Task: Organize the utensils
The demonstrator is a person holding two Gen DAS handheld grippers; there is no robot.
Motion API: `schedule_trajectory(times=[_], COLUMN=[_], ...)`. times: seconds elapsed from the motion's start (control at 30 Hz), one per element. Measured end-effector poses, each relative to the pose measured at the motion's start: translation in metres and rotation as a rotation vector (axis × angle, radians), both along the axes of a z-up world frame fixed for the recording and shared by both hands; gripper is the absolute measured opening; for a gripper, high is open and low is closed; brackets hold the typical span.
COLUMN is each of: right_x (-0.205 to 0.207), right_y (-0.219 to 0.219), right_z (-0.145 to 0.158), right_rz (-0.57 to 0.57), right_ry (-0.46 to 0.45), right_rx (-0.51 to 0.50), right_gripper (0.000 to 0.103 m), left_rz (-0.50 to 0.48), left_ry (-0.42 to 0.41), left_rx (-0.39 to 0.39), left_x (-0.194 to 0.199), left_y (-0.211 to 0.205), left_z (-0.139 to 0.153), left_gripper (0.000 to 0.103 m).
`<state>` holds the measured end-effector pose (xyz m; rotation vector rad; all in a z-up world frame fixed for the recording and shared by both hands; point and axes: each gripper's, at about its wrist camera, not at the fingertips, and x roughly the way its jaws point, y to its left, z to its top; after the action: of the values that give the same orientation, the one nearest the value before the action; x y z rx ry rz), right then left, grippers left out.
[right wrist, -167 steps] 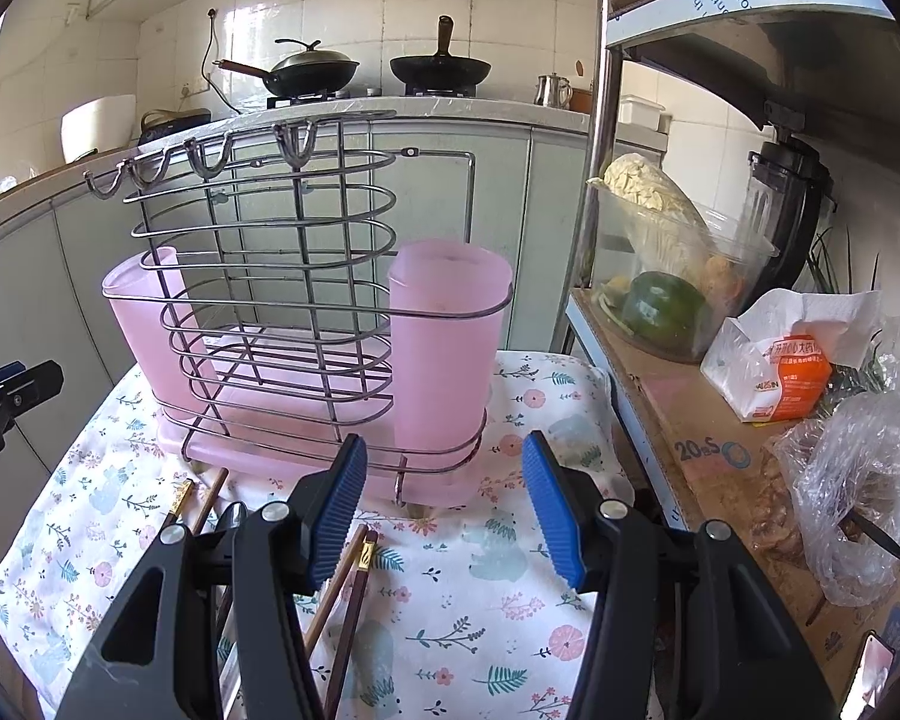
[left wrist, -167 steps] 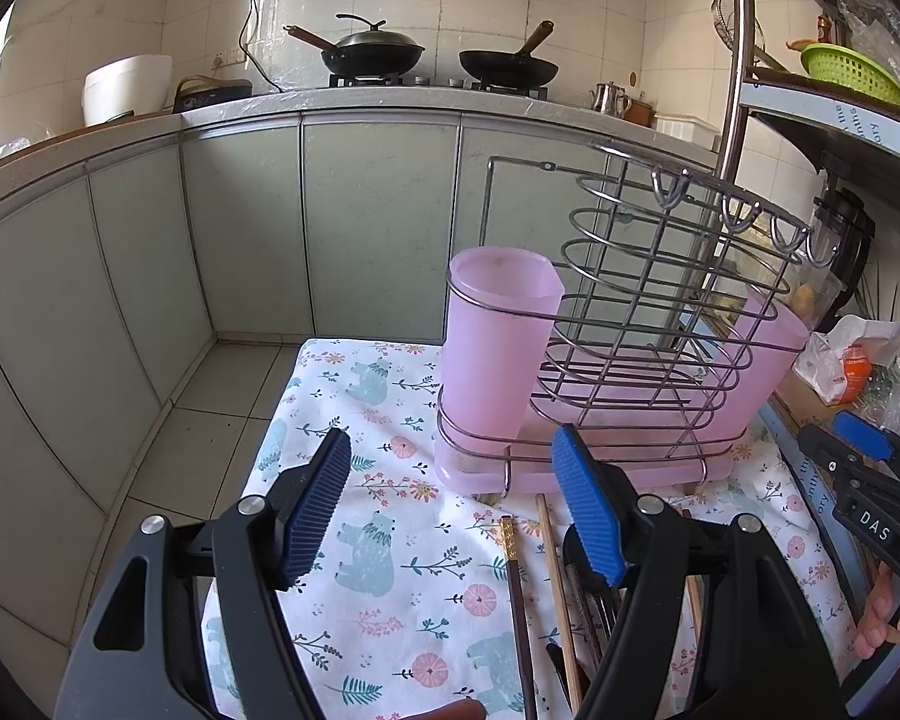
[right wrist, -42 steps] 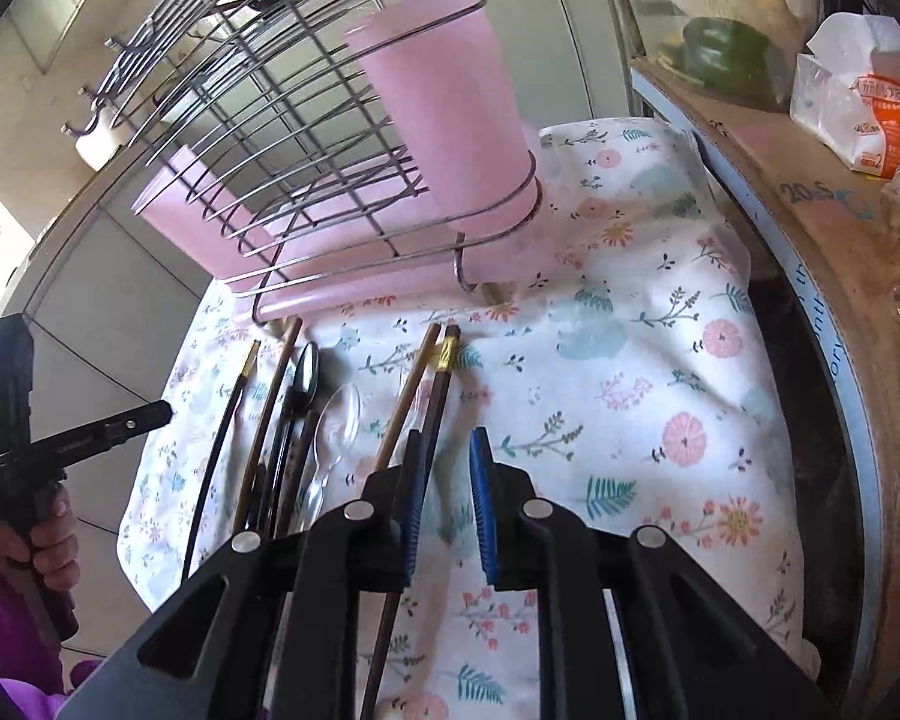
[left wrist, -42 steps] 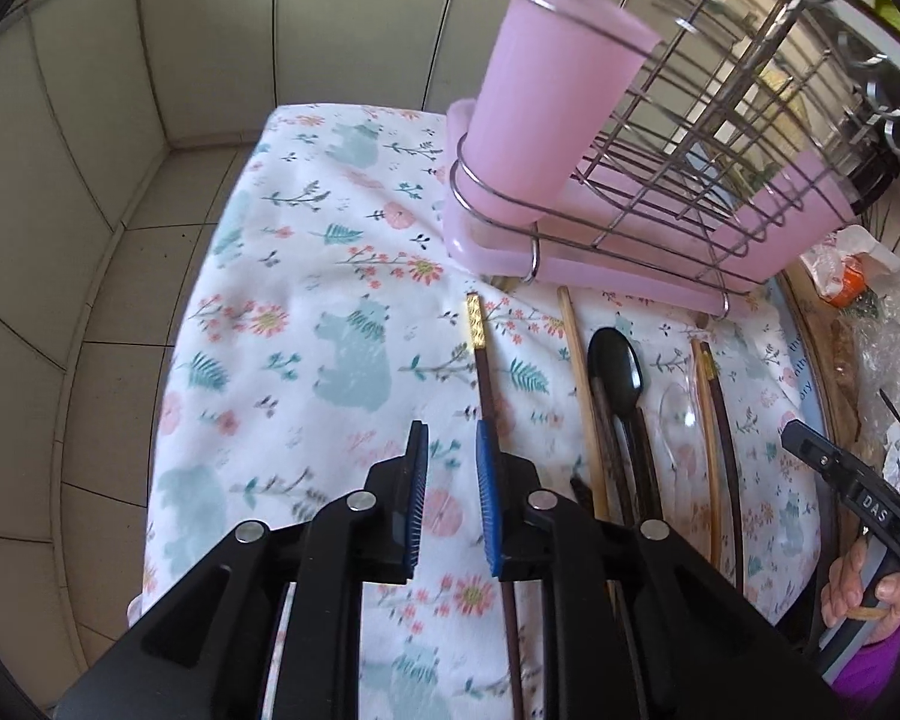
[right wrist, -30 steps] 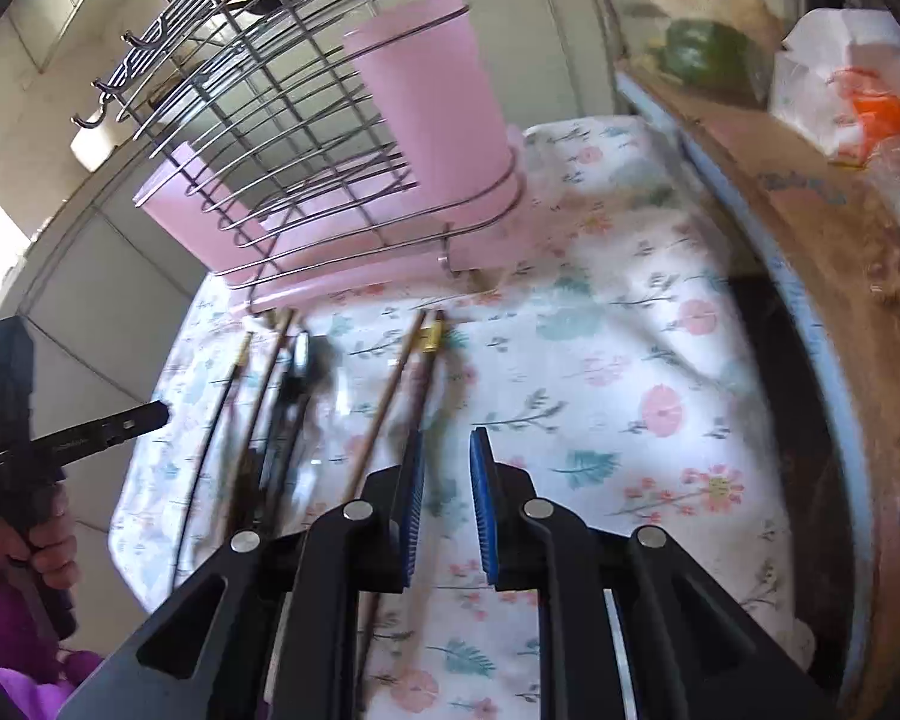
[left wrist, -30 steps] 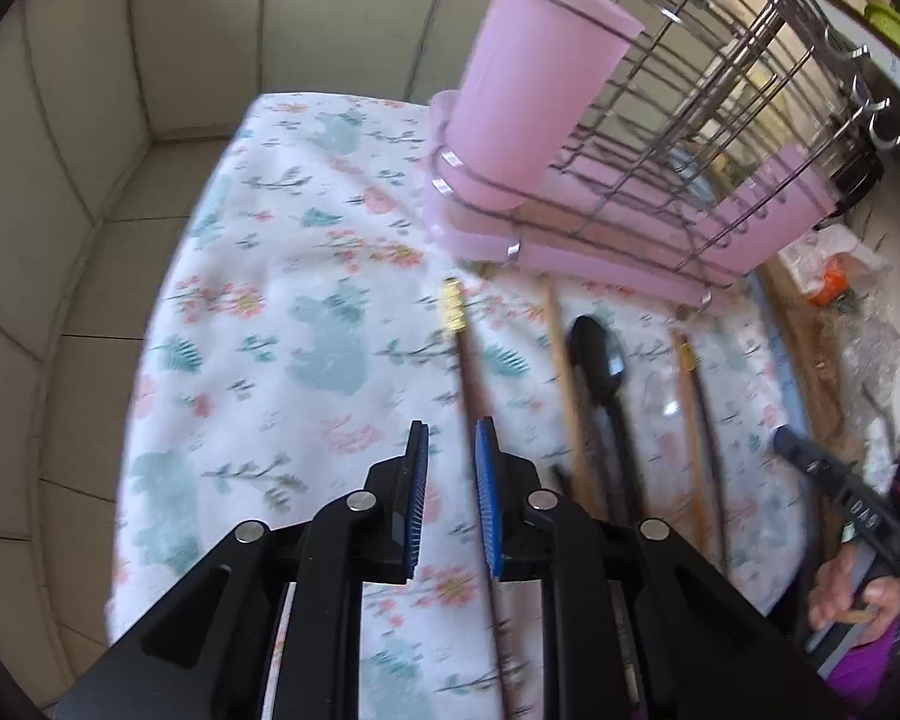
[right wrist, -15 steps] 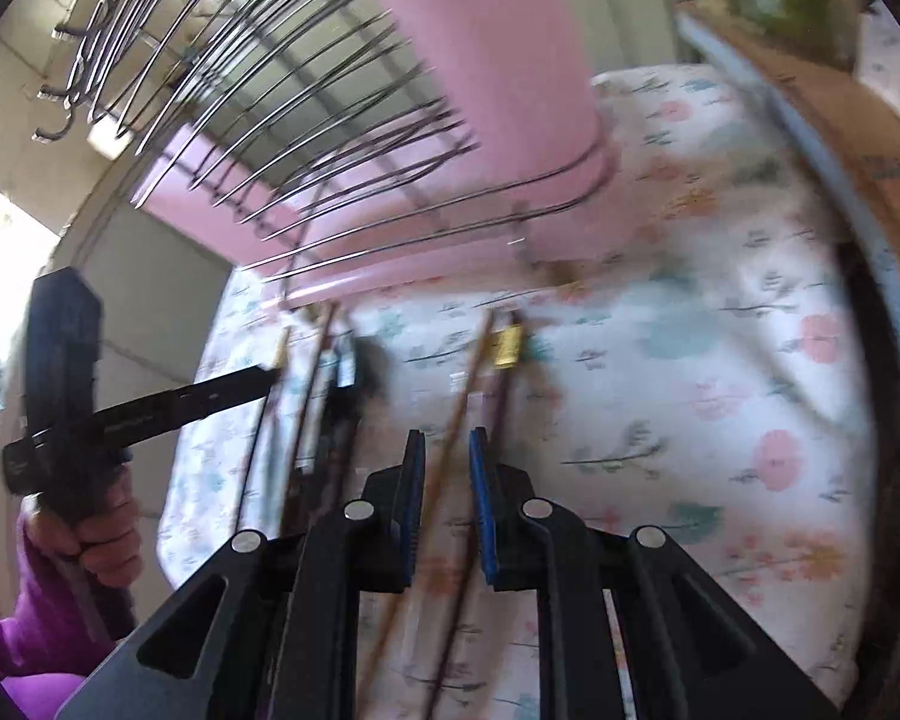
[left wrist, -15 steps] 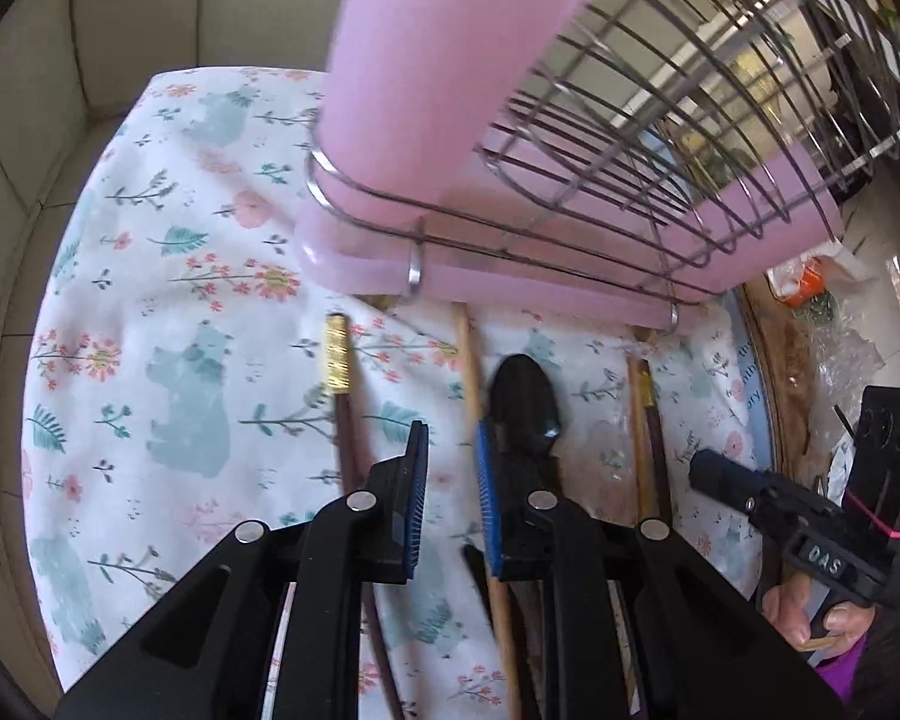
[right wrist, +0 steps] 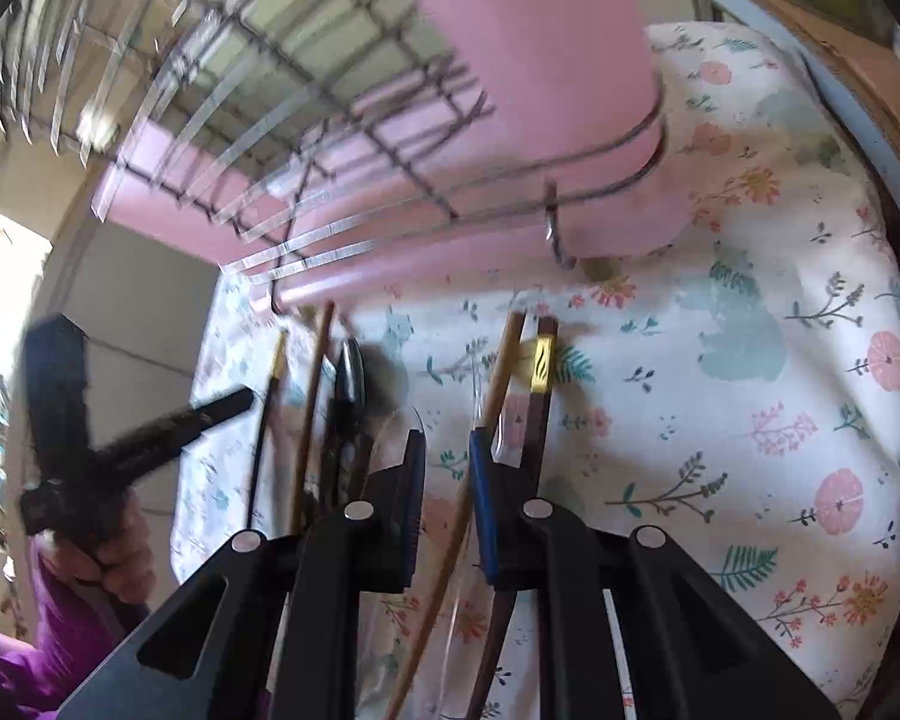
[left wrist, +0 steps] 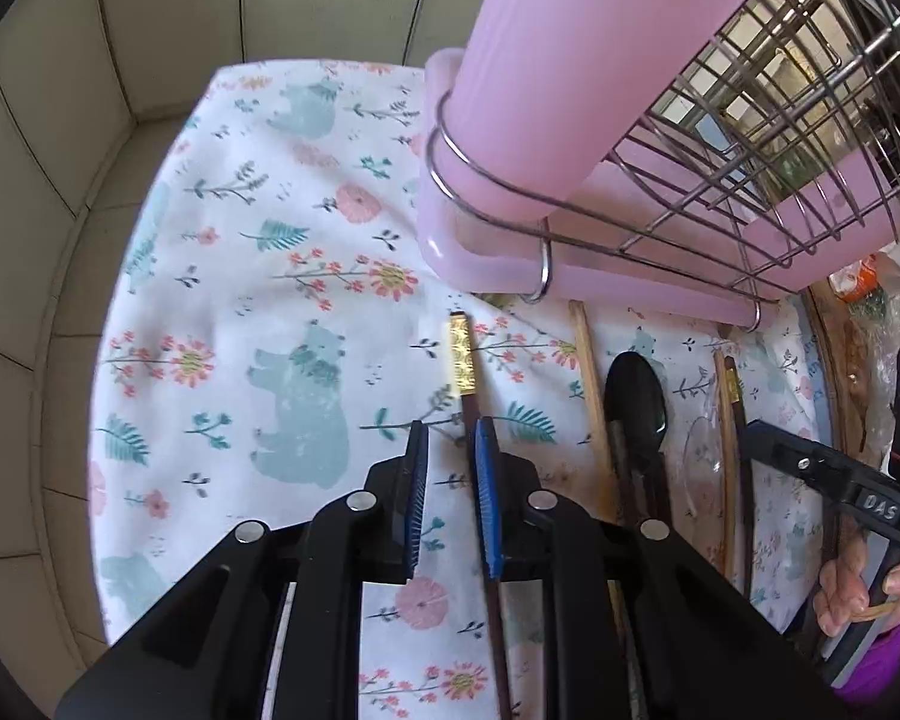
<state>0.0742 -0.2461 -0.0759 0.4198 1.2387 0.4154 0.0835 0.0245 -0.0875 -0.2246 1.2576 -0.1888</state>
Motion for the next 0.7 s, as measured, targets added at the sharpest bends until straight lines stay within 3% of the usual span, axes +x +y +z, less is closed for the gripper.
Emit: schedule_trajectory(times=[0.17, 0.4, 0.5, 0.57, 0.7], right_x=[0.003, 0.023, 0.031, 0.031, 0.019], right_y=[-0.018, -0.006, -0.001, 0.002, -0.008], right_z=[0.002, -0.013, -0.021, -0.022, -0.017], right_rz=[-0.043, 0.0, -0.009, -0.012, -0.053], right_ry=[0.006, 0.039, 0.059, 0.034, -0.001], right_rx=[-0.064, -0.17, -0.203, -0.223, -0.149], right_gripper=[0.015, 0.015, 0.01, 0.009, 0.007], left_rz=[-0.014, -0.043, -0.059, -0.057, -0.012], left_ry=[0.015, 0.046, 0.046, 0.037, 0.039], left_rx=[0.011, 0.063, 0.091, 0.106, 0.012], left_x=[0.01, 0.024, 0.027, 0.027, 0.016], left_y=[-0.01, -0.018, -0.023, -0.027, -0.017], left_z=[-0.009, -0.015, -0.015, -0.014, -0.011], left_gripper=[0.016, 0.016, 0.016, 0.01, 0.005])
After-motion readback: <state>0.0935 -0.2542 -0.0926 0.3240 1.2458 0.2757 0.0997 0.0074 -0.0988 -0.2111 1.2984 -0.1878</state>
